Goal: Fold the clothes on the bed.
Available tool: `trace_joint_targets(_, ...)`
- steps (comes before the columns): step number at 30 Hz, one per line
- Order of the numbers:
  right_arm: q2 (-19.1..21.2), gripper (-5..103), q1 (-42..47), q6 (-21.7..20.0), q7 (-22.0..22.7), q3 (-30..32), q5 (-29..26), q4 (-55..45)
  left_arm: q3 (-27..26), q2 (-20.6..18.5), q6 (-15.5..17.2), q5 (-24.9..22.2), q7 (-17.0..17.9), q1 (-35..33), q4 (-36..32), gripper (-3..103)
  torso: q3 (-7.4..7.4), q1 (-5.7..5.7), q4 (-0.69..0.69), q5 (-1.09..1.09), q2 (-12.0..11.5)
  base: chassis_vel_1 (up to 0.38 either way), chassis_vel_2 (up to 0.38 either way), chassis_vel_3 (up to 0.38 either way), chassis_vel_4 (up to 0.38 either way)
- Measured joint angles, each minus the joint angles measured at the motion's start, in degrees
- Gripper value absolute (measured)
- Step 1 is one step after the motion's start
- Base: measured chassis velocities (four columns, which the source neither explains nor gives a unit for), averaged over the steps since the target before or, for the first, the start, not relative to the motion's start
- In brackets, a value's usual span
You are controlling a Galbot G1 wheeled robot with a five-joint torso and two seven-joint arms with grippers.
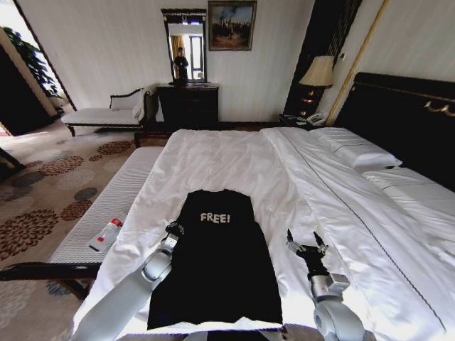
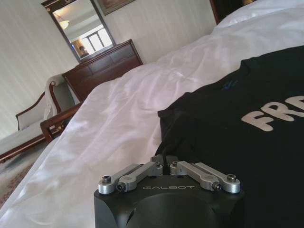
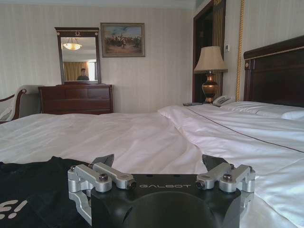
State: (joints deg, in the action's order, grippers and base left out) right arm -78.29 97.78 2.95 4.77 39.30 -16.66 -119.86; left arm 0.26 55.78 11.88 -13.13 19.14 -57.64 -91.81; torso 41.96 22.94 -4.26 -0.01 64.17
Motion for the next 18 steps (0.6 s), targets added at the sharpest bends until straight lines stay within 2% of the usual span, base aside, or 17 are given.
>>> trace_joint_targets(9, -0.2, 100, 0.3, 0.0, -0.1, -0.4, 0.4, -0.2, -5.7, 0.8, -0.4, -4.3, 1.2, -0.9, 1.3, 1, 0.00, 0.00, 0.00, 0.00, 0.0, 0.000, 0.000, 0.000, 0.000)
trace_joint_targets(18, -0.1, 100, 0.6, 0.4, -0.2, -0.3, 1.2, -0.2, -8.4, 2.1, -0.9, -8.7, 3.1, -0.1, 4.5, 1, 0.00, 0.00, 0.00, 0.00, 0.0, 0.000, 0.000, 0.000, 0.000)
